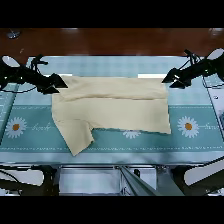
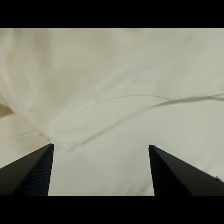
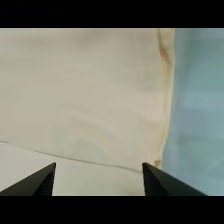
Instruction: Fold the shirts.
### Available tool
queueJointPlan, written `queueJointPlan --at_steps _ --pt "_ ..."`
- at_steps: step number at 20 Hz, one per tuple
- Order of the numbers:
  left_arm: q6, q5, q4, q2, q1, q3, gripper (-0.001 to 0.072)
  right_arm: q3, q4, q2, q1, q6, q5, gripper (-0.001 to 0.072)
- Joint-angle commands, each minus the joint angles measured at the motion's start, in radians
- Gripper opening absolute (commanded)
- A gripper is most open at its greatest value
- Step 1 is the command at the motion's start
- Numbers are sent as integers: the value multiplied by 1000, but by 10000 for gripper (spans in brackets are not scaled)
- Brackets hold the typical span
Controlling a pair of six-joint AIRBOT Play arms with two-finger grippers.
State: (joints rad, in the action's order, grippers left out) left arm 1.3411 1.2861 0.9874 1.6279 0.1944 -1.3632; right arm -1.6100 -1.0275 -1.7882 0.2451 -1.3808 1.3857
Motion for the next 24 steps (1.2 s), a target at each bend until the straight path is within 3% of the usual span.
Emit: queueJointPlan --at_steps 1,5,6,8,11,16,20,24 --pt "6 171 47 -24 67 -7 705 9 -68 63 73 35 134 625" --pt "-6 156 121 -203 206 241 705 312 -79 284 218 47 2 626" --pt "-57 127 111 -261 248 337 705 435 -50 361 246 46 -63 626" --pt "-116 36 31 -386 356 532 705 675 56 520 266 97 -168 626" --pt "-127 -60 -125 -521 467 771 705 932 169 699 245 134 -289 625" --pt "-146 -178 -212 -550 397 941 705 1021 246 758 174 152 -288 625" --pt "-189 -283 -339 -548 214 962 705 1021 286 758 104 140 -314 625" --pt "-211 -276 -298 -543 96 960 702 945 285 758 230 123 -308 625"
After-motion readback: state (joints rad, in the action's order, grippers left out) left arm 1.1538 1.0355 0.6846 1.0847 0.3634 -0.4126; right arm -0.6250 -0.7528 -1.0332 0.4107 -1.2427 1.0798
